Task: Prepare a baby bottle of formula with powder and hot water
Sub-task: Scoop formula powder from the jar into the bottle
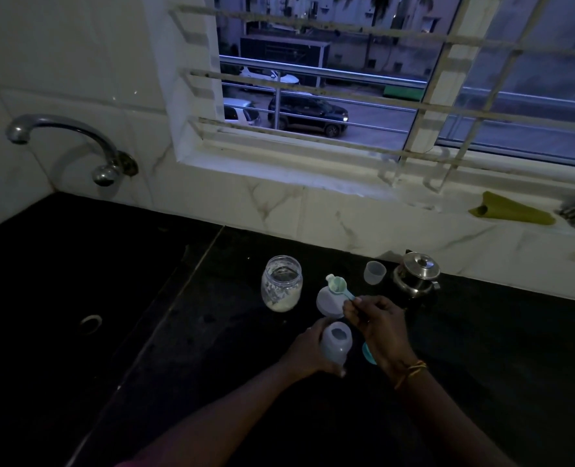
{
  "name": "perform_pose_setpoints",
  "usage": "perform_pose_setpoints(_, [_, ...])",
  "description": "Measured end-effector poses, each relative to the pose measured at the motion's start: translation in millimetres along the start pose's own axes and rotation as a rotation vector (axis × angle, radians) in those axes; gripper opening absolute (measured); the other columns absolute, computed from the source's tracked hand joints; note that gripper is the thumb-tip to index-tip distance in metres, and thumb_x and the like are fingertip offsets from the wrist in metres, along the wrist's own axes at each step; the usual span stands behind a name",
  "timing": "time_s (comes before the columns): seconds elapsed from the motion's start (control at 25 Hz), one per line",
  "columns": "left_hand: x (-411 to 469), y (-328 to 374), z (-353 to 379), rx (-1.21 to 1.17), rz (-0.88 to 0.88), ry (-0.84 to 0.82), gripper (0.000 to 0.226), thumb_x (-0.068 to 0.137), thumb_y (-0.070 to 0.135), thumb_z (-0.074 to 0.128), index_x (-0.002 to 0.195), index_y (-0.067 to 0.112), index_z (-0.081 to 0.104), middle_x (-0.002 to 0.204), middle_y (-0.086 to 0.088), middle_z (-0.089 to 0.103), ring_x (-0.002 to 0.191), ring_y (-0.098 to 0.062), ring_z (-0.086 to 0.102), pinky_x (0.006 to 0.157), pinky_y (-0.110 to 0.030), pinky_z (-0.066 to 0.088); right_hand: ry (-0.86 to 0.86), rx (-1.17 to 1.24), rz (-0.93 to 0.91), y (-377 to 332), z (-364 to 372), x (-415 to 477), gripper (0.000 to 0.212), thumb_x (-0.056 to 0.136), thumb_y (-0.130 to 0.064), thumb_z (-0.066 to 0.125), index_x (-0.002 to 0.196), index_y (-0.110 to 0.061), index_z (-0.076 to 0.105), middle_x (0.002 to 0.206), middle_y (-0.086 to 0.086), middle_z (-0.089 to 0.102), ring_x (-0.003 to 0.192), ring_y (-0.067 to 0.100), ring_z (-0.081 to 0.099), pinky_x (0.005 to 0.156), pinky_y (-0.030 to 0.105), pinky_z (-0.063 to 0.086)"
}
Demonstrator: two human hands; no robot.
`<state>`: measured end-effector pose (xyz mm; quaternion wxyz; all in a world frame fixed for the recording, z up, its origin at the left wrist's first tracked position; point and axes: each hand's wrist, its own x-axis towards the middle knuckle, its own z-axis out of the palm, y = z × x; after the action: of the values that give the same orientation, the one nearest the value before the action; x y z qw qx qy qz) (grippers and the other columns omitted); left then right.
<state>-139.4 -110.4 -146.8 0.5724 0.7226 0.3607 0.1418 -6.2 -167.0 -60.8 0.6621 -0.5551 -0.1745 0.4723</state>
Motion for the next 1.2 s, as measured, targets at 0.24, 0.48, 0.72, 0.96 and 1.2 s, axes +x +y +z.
perform_pose_setpoints(0.24, [-6.0,-18.7,-39.8,0.138,0.056,0.240,0.060,0.064,-0.007,0.063,0.111,0.025,0.043,0.113,0.001,0.048,0.109,-0.012,0.049,0.085,-0.008,0.039,0.010,-0.217,-0.114,9.8,7.7,56.3,0.023,0.091,0.008,0.038,0.093,0.003,0.061,0.089,0.018,0.061,0.078,0.024,0.059,0.060,0.016,0.054])
perform_pose_setpoints(0.48, [9.7,-19.4,-64.2,0.202,0.231,0.709,0.062,0.058,0.008,0.080,0.104,0.019,0.039,0.113,-0.002,0.038,0.105,-0.020,0.042,0.081,-0.015,0.034,-0.156,-0.903,-0.189,44.8,-3.1,121.7,0.060,0.067,-0.007,0.078,0.122,-0.012,0.055,0.132,0.011,0.049,0.122,0.026,0.048,0.097,0.033,0.041])
perform_pose_setpoints(0.72, [33.1,-16.6,-75.4,0.104,0.104,0.730,0.121,0.040,0.053,0.081,0.137,0.006,0.027,0.139,-0.013,0.028,0.129,-0.023,0.031,0.103,-0.035,0.035,-0.281,-1.239,-0.277,59.4,1.0,139.3,0.092,0.058,-0.024,0.085,0.135,-0.008,0.037,0.142,0.013,0.028,0.132,0.030,0.032,0.103,0.032,0.032])
perform_pose_setpoints(0.96, [50.7,-23.5,-82.5,-0.006,0.044,0.660,0.128,0.039,0.022,0.095,0.141,0.007,0.020,0.134,0.000,0.039,0.129,-0.018,0.041,0.103,-0.026,0.035,-0.391,-0.911,-0.505,2.2,55.7,122.8,0.084,0.059,-0.014,0.086,0.129,-0.006,0.040,0.134,0.010,0.029,0.118,0.016,0.040,0.095,0.024,0.037])
perform_pose_setpoints(1.2, [52.7,-14.9,-84.9,-0.072,0.034,0.642,0.107,0.052,0.011,0.090,0.139,0.004,0.030,0.127,0.003,0.040,0.120,-0.009,0.039,0.090,-0.009,0.033,-0.704,-1.240,-0.570,3.9,112.5,113.3,0.082,0.067,-0.024,0.079,0.135,-0.011,0.034,0.140,0.007,0.027,0.119,0.021,0.044,0.097,0.033,0.042])
